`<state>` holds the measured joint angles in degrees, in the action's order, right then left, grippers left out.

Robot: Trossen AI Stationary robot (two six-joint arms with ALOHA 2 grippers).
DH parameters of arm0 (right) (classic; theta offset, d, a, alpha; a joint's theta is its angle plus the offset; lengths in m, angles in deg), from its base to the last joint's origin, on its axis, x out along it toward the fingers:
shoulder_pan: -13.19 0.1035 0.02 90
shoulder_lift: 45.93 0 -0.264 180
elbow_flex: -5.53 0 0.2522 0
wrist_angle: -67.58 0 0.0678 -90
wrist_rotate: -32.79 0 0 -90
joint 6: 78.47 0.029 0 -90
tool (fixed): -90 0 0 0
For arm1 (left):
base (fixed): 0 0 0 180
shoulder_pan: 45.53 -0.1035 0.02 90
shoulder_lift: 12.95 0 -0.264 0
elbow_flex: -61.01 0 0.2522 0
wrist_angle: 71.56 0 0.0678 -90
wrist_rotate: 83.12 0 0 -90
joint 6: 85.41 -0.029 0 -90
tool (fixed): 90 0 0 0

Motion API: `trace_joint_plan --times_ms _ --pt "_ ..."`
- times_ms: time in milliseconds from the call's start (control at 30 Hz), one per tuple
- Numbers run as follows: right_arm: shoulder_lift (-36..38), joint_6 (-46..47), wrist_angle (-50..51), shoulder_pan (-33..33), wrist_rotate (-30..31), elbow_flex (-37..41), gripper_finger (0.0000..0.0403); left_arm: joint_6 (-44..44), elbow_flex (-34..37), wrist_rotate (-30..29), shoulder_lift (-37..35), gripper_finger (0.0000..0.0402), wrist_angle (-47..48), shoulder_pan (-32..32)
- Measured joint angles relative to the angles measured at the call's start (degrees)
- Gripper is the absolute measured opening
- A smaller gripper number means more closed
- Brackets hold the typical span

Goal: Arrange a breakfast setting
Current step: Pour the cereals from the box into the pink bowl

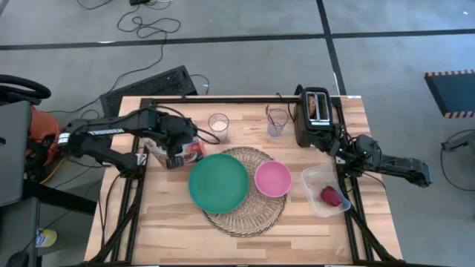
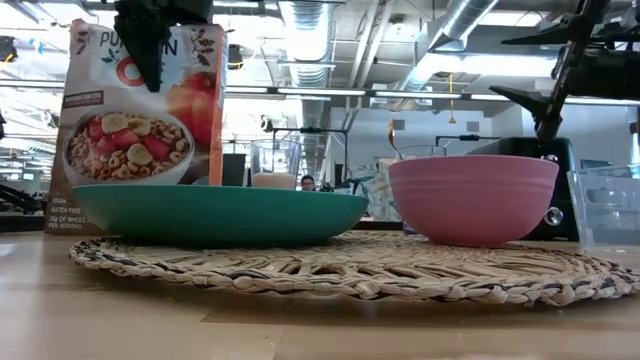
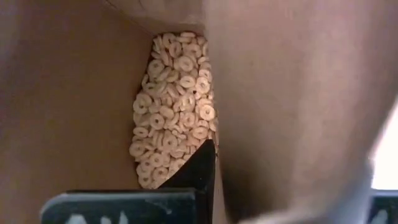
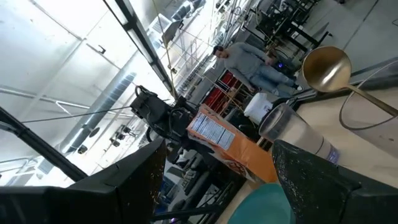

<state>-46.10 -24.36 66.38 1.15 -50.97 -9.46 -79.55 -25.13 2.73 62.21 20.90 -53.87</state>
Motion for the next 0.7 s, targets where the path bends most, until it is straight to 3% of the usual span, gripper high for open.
trace_joint_plan --times_ms 167,433,700 --pt "0.0 0.0 1.1 0.0 -0.5 0.0 0.032 -0.2 -0.1 -1.5 1.3 0.0002 0.0 0.1" --pt "0.0 -0.1 3.5 0.0 -1.6 -0.1 0.032 6.8 -2.1 -15.6 1.6 0.0 3.8 3.0" --pt "-4.8 -0.6 0.4 2.0 -1.7 -0.1 0.032 9.3 -8.1 -14.5 1.5 0.0001 9.4 7.2"
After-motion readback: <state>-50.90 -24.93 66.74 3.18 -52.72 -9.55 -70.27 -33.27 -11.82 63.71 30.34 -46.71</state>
